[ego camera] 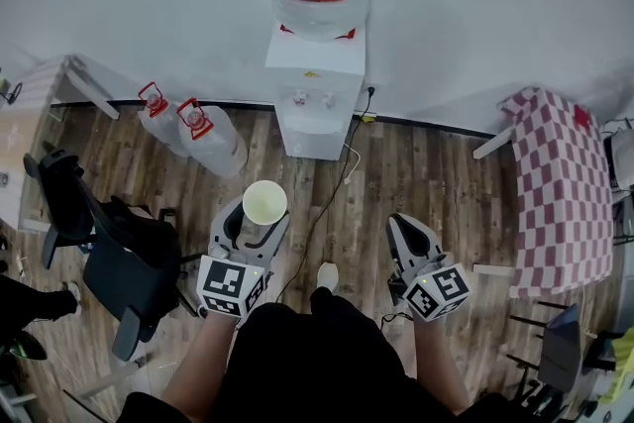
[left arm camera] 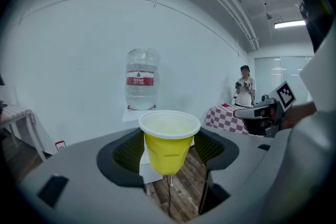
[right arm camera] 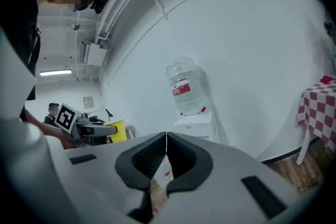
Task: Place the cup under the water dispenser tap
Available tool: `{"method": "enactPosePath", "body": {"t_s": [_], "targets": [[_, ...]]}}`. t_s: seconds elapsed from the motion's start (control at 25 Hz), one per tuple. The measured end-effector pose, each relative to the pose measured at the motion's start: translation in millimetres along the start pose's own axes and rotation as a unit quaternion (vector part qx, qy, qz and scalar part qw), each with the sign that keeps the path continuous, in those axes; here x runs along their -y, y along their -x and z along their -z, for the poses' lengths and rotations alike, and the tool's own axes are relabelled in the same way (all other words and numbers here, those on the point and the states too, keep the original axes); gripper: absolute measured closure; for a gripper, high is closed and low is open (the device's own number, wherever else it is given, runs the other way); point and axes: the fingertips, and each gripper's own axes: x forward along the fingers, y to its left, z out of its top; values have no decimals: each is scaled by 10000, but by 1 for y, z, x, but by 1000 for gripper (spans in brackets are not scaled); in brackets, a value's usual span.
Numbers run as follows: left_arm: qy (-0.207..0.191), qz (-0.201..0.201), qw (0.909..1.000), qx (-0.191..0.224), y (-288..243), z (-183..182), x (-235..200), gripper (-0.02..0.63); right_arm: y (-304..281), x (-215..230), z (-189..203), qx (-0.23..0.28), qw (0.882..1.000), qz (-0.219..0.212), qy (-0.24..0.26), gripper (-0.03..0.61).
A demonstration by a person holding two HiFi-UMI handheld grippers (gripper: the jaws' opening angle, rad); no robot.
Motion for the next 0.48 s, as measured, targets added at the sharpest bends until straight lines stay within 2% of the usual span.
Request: {"method": "enactPosePath", "body": {"t_s": [0.48], "targets": [[20,-236,9997,-106,-45,-8,11,308,-17,54,-1,-178,9996,-164,-114,557]]}}
